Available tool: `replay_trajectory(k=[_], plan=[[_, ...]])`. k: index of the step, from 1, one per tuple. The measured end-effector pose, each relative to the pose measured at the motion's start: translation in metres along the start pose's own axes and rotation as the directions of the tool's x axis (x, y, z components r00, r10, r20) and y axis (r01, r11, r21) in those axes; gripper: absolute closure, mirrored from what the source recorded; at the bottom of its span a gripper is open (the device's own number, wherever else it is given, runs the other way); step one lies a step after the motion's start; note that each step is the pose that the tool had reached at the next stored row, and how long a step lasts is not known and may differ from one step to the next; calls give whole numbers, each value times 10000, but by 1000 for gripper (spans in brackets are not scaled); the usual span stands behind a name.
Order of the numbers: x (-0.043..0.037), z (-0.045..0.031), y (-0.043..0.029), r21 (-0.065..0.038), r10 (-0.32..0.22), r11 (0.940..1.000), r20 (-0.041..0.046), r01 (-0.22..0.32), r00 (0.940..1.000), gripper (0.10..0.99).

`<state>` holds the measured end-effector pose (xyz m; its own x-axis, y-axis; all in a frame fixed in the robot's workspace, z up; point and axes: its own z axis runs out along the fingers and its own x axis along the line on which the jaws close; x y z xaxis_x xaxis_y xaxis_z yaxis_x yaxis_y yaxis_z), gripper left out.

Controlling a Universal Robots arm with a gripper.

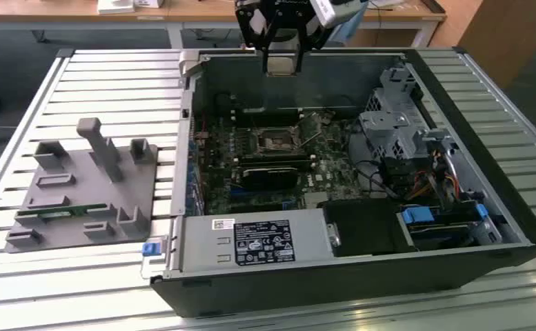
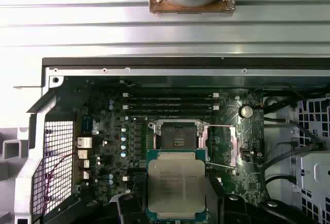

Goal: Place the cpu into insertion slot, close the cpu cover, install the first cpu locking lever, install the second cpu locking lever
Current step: 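Place the cpu into insertion slot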

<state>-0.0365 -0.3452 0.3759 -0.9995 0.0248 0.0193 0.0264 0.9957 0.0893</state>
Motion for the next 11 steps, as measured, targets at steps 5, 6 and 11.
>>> replay_trajectory(k=[5, 6, 11], plan=[[0, 0, 0, -1, 0, 10000, 0, 0, 10000, 549], [0, 0, 0, 0, 2, 10000, 0, -2, 10000, 549], [0, 3, 0, -3, 681, 9977, 60, -681, 9977, 549]])
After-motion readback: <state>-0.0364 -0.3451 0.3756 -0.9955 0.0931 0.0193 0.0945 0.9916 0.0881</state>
